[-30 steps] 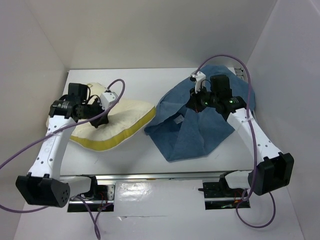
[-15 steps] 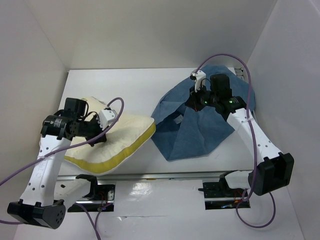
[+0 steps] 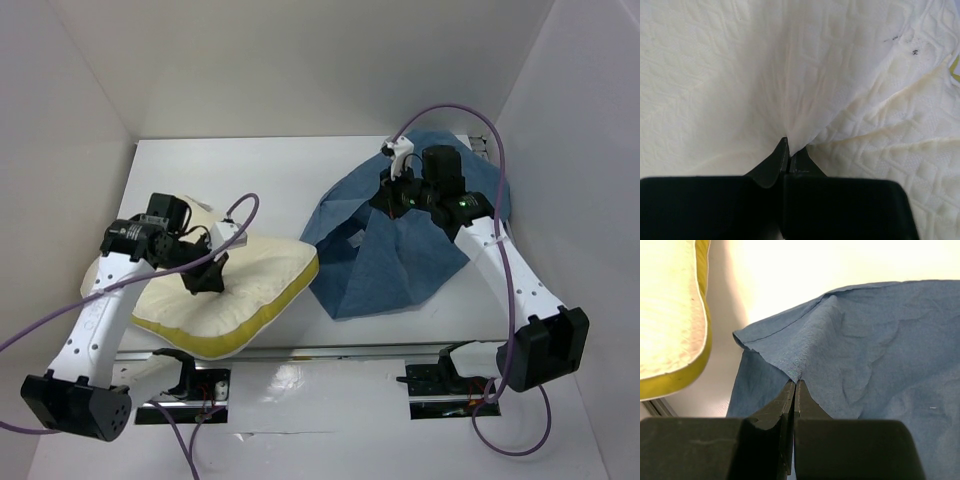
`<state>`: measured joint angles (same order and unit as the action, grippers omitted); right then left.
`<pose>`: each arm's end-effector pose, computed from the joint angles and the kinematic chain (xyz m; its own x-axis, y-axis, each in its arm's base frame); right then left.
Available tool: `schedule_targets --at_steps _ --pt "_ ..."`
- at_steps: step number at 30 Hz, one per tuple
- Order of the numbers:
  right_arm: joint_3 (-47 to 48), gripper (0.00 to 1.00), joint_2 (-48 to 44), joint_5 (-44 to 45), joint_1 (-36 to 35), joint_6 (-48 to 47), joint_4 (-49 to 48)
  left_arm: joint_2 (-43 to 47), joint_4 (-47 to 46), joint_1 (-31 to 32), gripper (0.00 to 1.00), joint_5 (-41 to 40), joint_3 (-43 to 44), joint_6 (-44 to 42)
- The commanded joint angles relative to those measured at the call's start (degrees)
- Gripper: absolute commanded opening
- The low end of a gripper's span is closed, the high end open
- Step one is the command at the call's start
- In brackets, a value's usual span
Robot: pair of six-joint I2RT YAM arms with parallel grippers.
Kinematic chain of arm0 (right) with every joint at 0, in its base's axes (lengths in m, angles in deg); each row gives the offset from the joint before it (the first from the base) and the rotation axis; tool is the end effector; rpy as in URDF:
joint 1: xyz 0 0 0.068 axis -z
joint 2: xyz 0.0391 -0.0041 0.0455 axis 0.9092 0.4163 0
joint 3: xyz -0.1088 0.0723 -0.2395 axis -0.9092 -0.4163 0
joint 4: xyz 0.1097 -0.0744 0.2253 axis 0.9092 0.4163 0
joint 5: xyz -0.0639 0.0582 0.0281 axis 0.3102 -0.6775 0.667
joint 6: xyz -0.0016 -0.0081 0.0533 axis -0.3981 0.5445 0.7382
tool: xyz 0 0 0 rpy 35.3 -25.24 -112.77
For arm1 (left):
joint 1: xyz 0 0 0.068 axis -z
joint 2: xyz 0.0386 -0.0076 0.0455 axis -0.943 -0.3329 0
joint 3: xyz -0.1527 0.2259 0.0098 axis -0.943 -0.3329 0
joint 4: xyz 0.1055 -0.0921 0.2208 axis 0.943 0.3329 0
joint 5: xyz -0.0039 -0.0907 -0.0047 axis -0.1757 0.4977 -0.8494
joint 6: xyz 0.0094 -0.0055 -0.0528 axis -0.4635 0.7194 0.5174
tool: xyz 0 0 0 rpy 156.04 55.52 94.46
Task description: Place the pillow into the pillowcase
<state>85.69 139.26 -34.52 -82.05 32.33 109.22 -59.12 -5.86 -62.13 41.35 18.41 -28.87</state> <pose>0.2705 0.0975 0.3556 -0.3783 -0.2729 -0.8845 -0.7008 0.7087 0.0811 0.1665 -0.0426 0.3365 -0.5252 0.6104 -0.5929 0.8084 0.5755 -0.1236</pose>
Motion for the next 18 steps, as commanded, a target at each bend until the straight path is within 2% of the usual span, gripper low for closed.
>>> schedule_targets --at_steps 1,9,18 --pt "2.86 0.00 -2.06 0.20 -0.58 1.34 -4.24 -2.10 -0.98 1.06 0.00 4.41 -0.03 -1.13" --pt "3.39 0.00 -0.48 0.20 -0.58 3.01 -5.30 -6.24 -6.17 4.23 0.00 4.94 -0.03 -1.13" --pt "3.39 0.00 0.75 0.81 -1.63 4.07 -6.35 -9.41 -10.29 13.01 0.00 5.46 0.50 1.94"
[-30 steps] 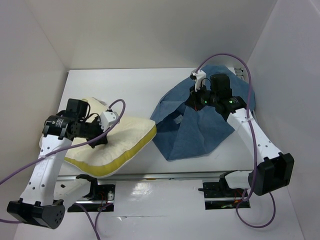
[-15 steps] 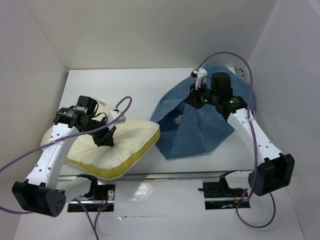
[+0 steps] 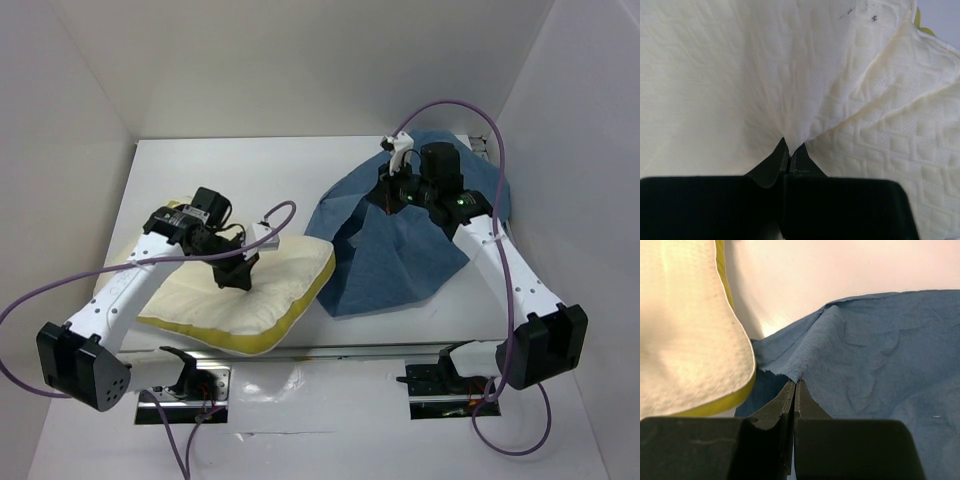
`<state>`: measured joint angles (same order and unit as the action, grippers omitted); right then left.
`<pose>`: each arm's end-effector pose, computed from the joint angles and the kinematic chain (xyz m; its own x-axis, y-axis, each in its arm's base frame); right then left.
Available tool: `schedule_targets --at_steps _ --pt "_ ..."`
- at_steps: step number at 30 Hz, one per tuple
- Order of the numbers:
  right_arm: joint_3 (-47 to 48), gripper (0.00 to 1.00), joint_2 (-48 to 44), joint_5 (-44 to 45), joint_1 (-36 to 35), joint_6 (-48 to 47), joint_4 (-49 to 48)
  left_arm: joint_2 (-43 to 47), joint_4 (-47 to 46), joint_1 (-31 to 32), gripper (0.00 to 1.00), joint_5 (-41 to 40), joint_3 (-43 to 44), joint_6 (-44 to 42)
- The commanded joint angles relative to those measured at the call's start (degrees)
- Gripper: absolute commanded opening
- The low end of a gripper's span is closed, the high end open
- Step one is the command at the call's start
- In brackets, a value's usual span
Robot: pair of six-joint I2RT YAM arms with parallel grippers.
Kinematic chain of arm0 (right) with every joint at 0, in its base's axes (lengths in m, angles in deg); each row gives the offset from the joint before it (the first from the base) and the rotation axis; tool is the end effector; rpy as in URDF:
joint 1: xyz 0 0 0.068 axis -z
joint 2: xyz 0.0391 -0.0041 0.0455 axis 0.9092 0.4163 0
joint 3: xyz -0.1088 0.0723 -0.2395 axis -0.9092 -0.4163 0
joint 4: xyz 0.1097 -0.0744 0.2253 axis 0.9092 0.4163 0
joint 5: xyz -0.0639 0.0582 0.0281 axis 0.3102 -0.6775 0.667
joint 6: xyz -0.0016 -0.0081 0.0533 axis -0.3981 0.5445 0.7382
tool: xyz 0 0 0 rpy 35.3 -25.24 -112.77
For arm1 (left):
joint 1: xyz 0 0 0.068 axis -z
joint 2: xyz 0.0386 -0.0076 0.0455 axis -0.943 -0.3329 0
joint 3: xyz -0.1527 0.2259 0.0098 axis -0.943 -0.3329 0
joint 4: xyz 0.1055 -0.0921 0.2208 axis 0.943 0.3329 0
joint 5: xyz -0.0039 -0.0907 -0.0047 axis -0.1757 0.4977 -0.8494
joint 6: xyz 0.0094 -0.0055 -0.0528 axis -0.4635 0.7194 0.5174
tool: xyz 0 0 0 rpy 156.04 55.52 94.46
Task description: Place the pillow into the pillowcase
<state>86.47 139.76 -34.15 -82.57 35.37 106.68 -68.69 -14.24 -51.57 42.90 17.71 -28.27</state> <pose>0.2741 0.1011 0.3619 -0.3714 -0.2262 -0.9005 -0.6878 0.7185 0.1032 0.2017 -0.0891 0.3099 -0.4299 0.6887 -0.5839 0.8943 0.4137 -0.1704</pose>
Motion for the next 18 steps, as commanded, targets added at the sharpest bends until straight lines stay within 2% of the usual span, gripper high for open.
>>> schedule_targets --at_steps 1,8,18 --pt "2.61 0.00 0.77 0.44 -1.11 1.03 -4.42 0.16 -1.93 3.07 0.00 3.91 1.20 1.35" --pt "2.61 0.00 2.01 1.58 -1.11 1.56 -5.57 -1.59 -3.07 7.91 0.00 4.44 1.73 2.06" --pt "3.84 0.00 3.15 1.76 -1.11 1.56 -6.10 -2.12 -2.02 9.66 0.00 5.67 1.20 2.06"
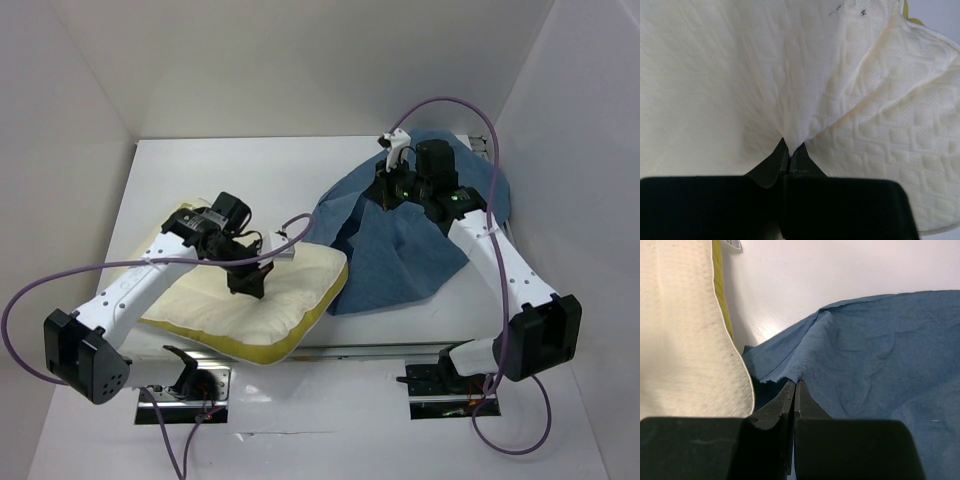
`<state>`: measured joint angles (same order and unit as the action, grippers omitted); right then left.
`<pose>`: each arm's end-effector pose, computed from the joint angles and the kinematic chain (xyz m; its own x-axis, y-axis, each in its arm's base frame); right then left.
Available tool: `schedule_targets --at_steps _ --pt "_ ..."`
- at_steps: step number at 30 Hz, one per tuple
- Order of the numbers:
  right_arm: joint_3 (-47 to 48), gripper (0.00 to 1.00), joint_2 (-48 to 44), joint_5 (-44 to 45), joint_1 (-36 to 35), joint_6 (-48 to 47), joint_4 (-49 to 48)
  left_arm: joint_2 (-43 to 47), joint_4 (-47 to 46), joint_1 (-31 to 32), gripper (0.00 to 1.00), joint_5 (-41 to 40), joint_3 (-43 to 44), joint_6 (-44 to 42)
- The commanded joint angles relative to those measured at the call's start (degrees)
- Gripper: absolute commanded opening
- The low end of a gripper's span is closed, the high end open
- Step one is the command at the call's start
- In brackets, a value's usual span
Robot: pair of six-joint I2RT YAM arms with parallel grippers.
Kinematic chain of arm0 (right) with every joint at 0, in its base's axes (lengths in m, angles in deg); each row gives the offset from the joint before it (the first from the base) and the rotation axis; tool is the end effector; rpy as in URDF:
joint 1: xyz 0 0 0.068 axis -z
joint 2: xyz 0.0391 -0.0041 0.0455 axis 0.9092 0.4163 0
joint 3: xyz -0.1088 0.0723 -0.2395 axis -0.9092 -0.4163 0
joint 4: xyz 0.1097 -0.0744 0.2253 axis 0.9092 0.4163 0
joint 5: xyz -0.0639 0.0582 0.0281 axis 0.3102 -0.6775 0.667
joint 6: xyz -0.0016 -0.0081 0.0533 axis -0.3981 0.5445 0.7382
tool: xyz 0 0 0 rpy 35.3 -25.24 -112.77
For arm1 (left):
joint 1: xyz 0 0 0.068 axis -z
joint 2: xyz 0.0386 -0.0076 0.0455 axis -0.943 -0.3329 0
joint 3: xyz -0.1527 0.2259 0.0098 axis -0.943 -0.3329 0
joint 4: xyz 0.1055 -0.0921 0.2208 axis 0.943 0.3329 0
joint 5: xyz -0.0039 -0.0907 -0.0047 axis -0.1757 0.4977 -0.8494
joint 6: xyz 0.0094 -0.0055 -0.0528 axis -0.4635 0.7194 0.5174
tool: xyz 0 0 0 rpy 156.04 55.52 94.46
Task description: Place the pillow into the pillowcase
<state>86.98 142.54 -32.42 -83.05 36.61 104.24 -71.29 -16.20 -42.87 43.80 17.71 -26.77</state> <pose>0.2874 0.1069 0.3552 -0.3837 -0.2150 -0.8981 -0.6671 0.7370 0.1086 0.1963 -0.1245 0.3022 -0.3509 0.7358 -0.5791 0.9363 0.2863 -0.2036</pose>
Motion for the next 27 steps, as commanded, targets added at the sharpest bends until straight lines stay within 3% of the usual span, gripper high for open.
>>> schedule_targets --at_steps 1,9,18,27 --pt "3.33 0.00 0.38 0.03 -0.63 0.31 -3.65 0.48 0.65 0.97 0.00 4.77 1.81 -0.15" --pt "3.86 0.00 0.29 1.27 -0.63 0.83 -3.65 5.75 7.77 1.58 0.00 2.85 1.82 -2.09" --pt "5.09 0.00 -2.35 -5.85 -0.63 1.98 1.53 0.84 -3.55 2.90 0.00 -0.84 -0.82 5.46" --pt "2.72 0.00 -6.21 -7.52 -0.63 0.75 6.72 -2.15 -9.36 2.90 0.00 -4.71 -0.82 9.42"
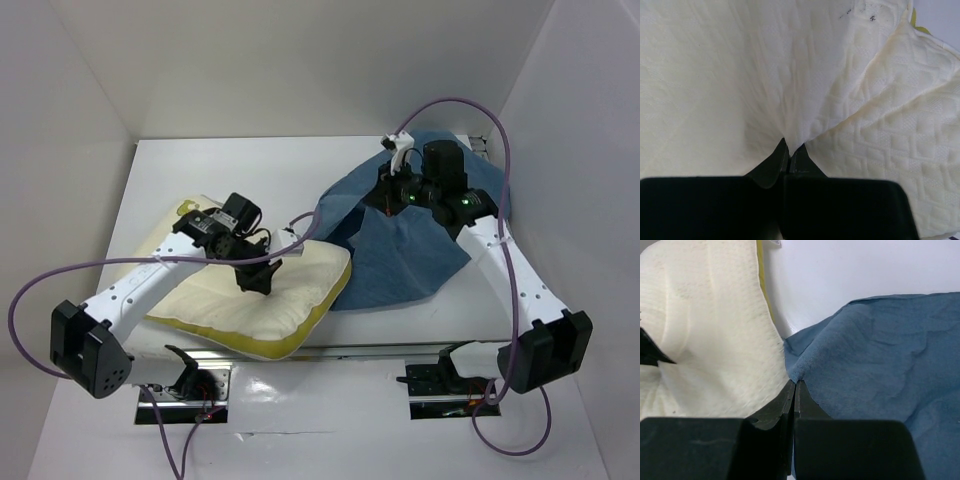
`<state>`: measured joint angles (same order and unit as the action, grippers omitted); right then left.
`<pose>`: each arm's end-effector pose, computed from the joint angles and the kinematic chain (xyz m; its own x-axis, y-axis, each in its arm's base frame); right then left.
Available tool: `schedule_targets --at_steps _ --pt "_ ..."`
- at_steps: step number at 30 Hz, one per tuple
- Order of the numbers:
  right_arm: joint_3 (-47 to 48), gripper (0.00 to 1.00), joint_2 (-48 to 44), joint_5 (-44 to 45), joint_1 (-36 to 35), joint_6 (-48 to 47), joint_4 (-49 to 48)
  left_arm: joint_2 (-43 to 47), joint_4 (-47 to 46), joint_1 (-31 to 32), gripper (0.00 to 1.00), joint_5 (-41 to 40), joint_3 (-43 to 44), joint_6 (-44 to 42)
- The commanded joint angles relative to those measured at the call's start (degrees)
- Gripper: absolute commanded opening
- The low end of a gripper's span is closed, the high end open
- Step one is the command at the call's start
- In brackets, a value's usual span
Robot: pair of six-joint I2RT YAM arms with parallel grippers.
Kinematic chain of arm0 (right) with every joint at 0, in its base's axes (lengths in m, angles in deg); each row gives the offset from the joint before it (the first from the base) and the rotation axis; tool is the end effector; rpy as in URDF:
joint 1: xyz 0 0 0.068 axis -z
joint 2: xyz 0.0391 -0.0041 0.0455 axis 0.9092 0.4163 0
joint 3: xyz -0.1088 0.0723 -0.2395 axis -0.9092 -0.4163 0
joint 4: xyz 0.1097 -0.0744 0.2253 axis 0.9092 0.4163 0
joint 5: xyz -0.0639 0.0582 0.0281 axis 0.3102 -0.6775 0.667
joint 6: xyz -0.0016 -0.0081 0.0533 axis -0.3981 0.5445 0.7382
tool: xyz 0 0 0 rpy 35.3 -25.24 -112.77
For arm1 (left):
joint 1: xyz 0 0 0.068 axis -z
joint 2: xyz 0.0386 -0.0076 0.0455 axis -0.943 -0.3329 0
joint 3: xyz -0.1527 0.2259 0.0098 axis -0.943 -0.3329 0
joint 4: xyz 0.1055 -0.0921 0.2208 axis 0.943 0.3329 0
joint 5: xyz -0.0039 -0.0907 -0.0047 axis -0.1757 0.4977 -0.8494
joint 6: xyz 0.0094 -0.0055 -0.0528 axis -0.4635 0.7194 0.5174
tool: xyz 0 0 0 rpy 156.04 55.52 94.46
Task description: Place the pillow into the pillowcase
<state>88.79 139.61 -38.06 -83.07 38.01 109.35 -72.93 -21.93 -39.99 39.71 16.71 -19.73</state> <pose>0.2688 0.1044 0.3726 -0.4010 -0.1939 -0.8953 -0.7162 0.6757 0.1744 0.2031 -0.1396 0.2936 -0.4026 0.7227 -0.5618 0.9131 0.3608 -0.1901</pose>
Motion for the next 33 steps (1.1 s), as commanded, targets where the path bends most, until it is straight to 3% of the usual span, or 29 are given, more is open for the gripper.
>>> schedule_targets --at_steps 1,13,25,33 --pt "0.90 0.00 -3.81 -2.41 -0.61 -0.65 2.39 -0.52 -4.16 0.02 0.00 -0.63 0.19 2.39" --pt "-3.31 0.00 -4.96 -6.54 -1.66 -2.85 6.17 -10.44 -8.12 -10.87 0.00 -0.10 10.54 9.59" --pt "-4.37 0.00 -1.71 -11.02 -3.95 -1.27 4.42 -12.21 -13.05 -12.02 0.00 -10.99 14.25 20.39" --pt "-0.77 0.00 4.35 -12.26 -9.83 0.49 1.78 -13.26 -15.50 -11.49 0.00 -18.64 15.39 24.45"
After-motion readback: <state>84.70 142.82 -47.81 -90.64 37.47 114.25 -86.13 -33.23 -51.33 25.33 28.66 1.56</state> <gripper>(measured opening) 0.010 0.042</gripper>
